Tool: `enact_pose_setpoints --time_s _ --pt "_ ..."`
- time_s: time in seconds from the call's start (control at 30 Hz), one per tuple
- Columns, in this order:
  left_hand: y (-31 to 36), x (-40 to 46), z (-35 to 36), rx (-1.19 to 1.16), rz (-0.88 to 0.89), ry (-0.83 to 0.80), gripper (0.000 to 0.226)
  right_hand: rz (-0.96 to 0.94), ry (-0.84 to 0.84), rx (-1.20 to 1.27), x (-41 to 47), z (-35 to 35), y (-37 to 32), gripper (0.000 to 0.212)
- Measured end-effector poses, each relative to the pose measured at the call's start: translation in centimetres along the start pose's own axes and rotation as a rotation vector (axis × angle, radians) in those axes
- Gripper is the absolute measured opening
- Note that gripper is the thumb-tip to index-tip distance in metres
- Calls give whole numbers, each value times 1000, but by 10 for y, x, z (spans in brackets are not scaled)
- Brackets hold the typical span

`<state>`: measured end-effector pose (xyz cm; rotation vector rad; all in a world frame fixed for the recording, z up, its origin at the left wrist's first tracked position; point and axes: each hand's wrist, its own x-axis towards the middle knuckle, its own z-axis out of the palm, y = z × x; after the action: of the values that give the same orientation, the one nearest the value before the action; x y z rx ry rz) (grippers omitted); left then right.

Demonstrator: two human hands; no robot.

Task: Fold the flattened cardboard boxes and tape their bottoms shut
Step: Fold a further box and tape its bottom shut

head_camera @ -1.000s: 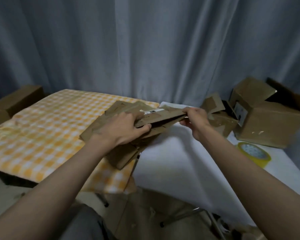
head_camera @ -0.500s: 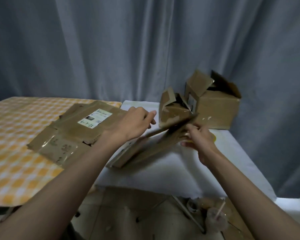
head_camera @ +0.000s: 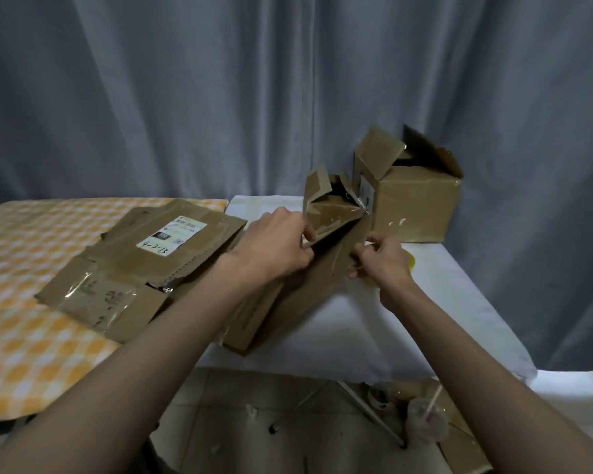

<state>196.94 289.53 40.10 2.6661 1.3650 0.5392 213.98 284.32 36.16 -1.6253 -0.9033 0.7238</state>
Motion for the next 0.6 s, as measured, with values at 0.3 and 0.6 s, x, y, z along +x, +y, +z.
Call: enact_pose_setpoints --time_s 0.3,0.6 --pt "-25 21 -25 -52 -127 9 16 208 -144 186 -17 14 -1 31" --pt "-41 14 -48 -290 -247 66 16 235 -200 238 -27 24 -17 12"
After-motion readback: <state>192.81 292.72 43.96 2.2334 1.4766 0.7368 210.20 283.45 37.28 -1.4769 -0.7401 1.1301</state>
